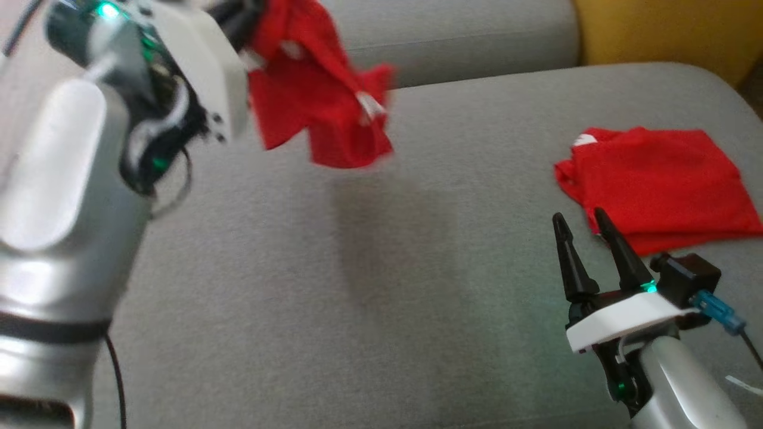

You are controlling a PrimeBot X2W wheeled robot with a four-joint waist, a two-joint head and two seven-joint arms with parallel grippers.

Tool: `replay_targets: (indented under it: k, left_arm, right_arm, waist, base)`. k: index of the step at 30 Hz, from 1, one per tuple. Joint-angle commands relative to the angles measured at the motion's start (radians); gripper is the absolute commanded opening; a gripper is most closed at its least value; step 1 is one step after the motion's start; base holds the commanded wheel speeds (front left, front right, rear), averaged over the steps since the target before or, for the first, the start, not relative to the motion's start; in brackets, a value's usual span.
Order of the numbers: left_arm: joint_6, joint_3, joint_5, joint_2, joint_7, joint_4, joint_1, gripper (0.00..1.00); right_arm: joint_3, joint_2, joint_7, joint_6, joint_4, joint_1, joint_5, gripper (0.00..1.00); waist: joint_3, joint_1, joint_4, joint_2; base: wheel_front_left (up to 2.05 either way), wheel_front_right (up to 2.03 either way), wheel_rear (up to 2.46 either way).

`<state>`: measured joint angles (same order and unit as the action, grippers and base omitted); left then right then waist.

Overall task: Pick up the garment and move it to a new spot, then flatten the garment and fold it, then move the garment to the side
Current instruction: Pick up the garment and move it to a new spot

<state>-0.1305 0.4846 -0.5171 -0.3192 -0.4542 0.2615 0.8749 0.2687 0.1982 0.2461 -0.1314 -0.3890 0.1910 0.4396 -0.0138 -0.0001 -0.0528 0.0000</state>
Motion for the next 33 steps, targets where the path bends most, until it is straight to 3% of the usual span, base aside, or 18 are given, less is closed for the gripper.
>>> replay_targets:
  k: [1,4,10,11,12,13,18,22,26,33]
  left_arm:
    - [0.004,-0.030,-0.006,-0.036,-0.007,-0.027,0.011,0.00]
    - [0.003,0.010,-0.032,-0.050,-0.033,-0.056,-0.079,0.00]
    - [0.000,0.134,-0.034,-0.104,0.041,0.004,-0.270,0.00]
    - [0.000,0.147,-0.040,-0.105,0.056,0.027,-0.295,0.38]
    - [0.000,0.149,-0.048,-0.102,0.078,0.050,-0.316,0.86]
    - [0.000,0.145,-0.055,-0.098,0.103,0.073,-0.332,1.00]
    - [0.020,0.115,-0.054,-0.093,0.213,0.120,-0.352,1.00]
    - [0.065,0.076,-0.029,-0.110,0.296,0.076,-0.336,1.00]
    - [0.148,0.014,-0.020,-0.122,0.386,-0.005,-0.365,1.00]
    - [0.351,-0.091,0.015,-0.111,0.591,-0.132,-0.541,1.00]
  right_arm:
    - [0.012,0.007,0.000,0.001,0.036,0.018,-0.006,1.00]
    - [0.014,0.006,-0.005,0.001,0.040,0.014,-0.005,1.00]
    - [0.018,0.005,-0.008,0.001,0.041,0.010,0.000,1.00]
    - [0.019,0.005,-0.008,0.001,0.041,0.010,0.000,1.00]
    - [0.020,0.006,-0.009,0.001,0.041,0.010,0.001,1.00]
    - [0.020,0.006,-0.010,0.001,0.041,0.010,0.001,1.00]
    - [0.013,0.014,-0.014,0.001,0.042,0.002,0.001,1.00]
    - [0.007,0.016,-0.020,0.001,0.048,-0.004,-0.004,1.00]
    - [0.000,0.012,-0.021,0.001,0.059,-0.013,-0.007,1.00]
    - [-0.015,0.013,-0.021,0.001,0.081,-0.035,-0.013,1.00]
  waist:
    - [0.006,0.0001,-0.018,0.0000]
    - [0.013,0.0001,-0.043,0.0000]
    - [0.025,0.0001,-0.078,0.0000]
    - [0.026,0.0001,-0.081,0.0000]
    - [0.027,0.0001,-0.084,0.0000]
    - [0.028,0.0001,-0.085,0.0000]
    - [0.024,0.0001,-0.073,0.0000]
    - [0.012,0.0001,-0.052,0.0000]
    - [-0.001,0.0001,-0.036,0.0000]
    - [-0.006,0.0001,-0.017,0.0000]
  base:
    - [0.00,0.00,0.00]
    - [0.00,0.00,0.00]
    - [0.00,0.00,0.00]
    - [0.00,0.00,0.00]
    - [0.00,0.00,0.00]
    - [0.00,0.00,0.00]
    - [0.00,0.00,0.00]
    - [0.00,0.00,0.00]
    - [0.00,0.00,0.00]
    - [0.00,0.00,0.00]
